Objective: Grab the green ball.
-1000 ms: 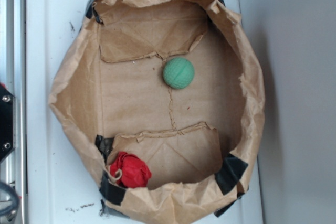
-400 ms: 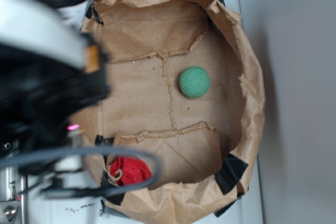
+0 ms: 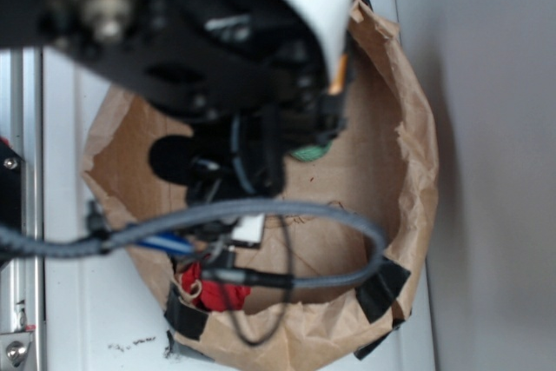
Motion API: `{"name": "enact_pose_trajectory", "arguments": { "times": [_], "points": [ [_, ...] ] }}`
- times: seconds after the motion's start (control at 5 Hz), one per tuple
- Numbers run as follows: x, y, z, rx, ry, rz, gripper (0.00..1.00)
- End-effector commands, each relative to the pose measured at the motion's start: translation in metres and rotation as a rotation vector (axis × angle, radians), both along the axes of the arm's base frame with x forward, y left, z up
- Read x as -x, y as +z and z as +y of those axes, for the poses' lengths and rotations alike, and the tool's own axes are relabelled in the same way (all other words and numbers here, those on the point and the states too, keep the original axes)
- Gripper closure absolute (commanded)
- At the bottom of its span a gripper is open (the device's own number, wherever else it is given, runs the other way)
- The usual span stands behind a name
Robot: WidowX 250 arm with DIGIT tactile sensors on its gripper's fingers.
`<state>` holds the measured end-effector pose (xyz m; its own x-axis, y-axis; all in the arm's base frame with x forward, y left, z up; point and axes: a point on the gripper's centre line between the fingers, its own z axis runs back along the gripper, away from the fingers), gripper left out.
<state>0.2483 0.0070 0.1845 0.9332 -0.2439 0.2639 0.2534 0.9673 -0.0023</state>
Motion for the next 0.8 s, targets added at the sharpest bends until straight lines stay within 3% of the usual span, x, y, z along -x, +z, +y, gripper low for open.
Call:
{"name": "enact_pose_trajectory", "arguments": {
  "times": [0.0,0.6],
  "points": [
    [-0.022,-0.030,0.022,0.013,-0.057,-0.051,0.00],
    [-0.047,-0.084,0.022,0.002,-0.096,-0.054,0.00]
  ]
}}
